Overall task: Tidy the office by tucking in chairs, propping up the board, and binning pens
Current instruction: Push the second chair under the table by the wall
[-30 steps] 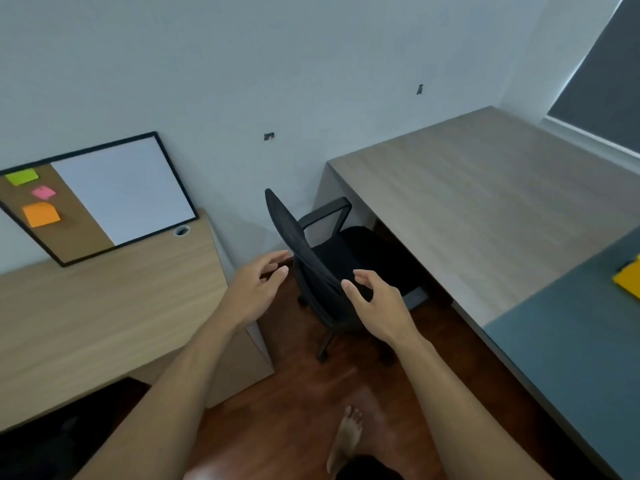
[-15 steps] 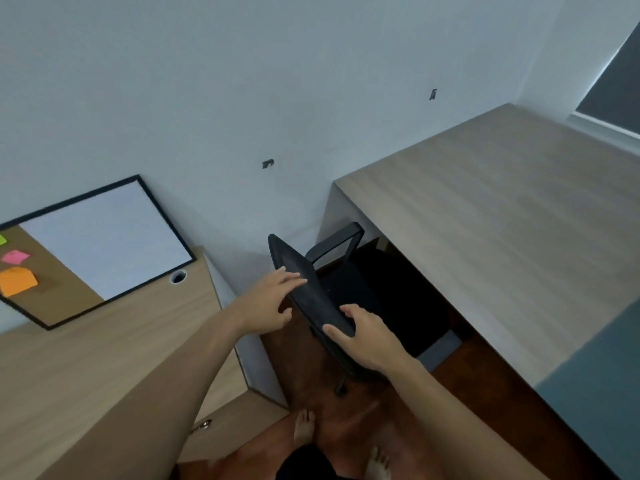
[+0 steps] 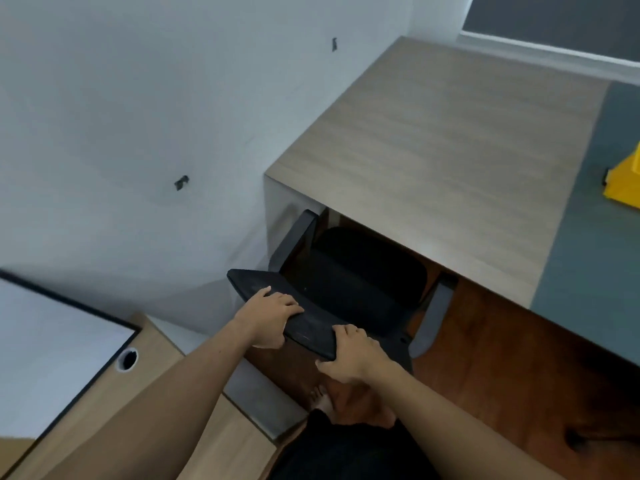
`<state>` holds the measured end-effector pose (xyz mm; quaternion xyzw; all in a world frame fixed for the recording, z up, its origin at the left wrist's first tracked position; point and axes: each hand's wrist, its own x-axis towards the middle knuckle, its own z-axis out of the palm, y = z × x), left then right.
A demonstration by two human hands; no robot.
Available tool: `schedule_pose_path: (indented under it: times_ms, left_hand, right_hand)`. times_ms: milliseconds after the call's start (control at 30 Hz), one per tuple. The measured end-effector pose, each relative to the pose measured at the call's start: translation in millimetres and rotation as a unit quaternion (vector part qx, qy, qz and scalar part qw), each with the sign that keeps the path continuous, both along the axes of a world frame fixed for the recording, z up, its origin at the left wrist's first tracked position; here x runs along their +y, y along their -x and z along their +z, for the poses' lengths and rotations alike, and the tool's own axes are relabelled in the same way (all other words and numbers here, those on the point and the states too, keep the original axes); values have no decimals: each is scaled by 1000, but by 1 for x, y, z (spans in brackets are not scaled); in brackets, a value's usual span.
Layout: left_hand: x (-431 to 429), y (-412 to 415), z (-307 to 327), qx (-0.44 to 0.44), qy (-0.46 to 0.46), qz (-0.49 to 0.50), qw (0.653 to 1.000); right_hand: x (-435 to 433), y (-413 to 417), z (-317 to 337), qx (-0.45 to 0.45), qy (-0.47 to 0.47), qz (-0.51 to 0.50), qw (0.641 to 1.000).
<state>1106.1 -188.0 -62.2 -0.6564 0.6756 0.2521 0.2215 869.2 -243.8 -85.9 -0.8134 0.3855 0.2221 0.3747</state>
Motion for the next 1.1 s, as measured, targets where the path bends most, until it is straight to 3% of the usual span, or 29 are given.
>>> schedule_pose_path:
  times_ms: [300,700,1100]
  left_hand:
    - [-31,-44,-10,33,56,-111,992]
    - [-87,-25,-2,44,130,-87,987]
    - [-139,-12,8,59,141,-81,985]
  right_hand:
    - [4,-27,-8,16,-2,-77,997]
    - [-51,-10,11,52,44,-135,988]
    - [-95,5,15,59,71,-174,980]
